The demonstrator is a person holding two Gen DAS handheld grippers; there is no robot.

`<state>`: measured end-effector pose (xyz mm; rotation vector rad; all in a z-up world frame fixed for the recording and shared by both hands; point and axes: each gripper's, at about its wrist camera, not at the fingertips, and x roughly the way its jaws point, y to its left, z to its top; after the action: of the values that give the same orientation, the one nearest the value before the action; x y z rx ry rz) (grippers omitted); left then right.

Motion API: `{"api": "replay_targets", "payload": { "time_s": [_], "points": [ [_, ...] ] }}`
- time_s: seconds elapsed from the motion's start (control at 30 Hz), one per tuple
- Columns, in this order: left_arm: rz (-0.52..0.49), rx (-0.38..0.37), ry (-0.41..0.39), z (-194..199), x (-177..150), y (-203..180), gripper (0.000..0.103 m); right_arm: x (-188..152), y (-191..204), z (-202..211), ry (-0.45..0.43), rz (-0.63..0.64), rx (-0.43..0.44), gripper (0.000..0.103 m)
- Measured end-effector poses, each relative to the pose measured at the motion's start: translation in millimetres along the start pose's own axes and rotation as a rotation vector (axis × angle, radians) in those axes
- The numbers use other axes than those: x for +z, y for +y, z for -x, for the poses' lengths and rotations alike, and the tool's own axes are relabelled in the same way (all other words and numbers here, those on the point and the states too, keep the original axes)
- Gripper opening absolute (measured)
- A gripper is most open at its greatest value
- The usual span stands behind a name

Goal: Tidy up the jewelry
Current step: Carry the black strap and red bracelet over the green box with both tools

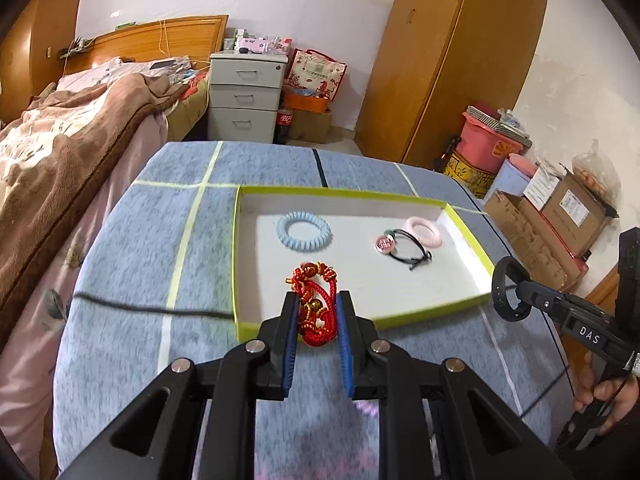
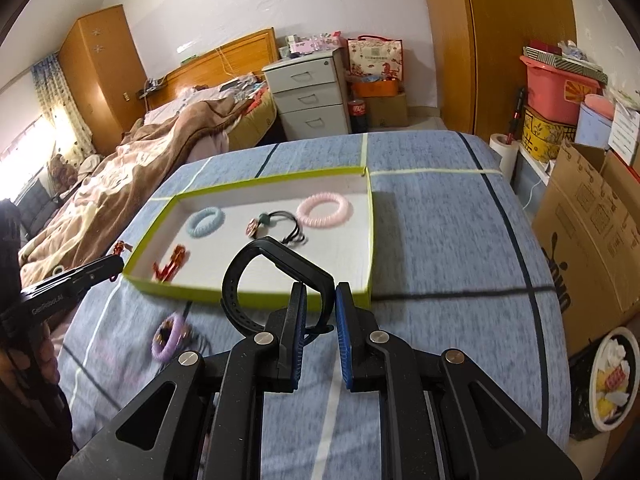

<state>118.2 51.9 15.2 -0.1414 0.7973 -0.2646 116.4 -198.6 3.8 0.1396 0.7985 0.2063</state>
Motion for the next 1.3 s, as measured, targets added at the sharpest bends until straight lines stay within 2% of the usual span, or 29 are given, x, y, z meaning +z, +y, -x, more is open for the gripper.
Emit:
{"api": "replay_targets", "payload": {
  "time_s": [0.13,0.47,0.6,1.3],
  "points": [
    [0.013,-0.033,0.009,-12,11,-1,0.019,11,0,-12,0.009,0.004,-0.012,0.015],
    [-0.016,0.011,0.053,-41,26,-2,0.019,25,2,-42,0.061,0.033,-0.034,0.015],
    [-0.017,0.031,0.071,-50,25,2,0.019,25,4,-52,0.086,0.040,-0.038,0.015],
    [0.028,0.032,0.138,-73,20,17,0.020,26,6,-73,0.138,0.075,-0.077,0.015]
  ]
}}
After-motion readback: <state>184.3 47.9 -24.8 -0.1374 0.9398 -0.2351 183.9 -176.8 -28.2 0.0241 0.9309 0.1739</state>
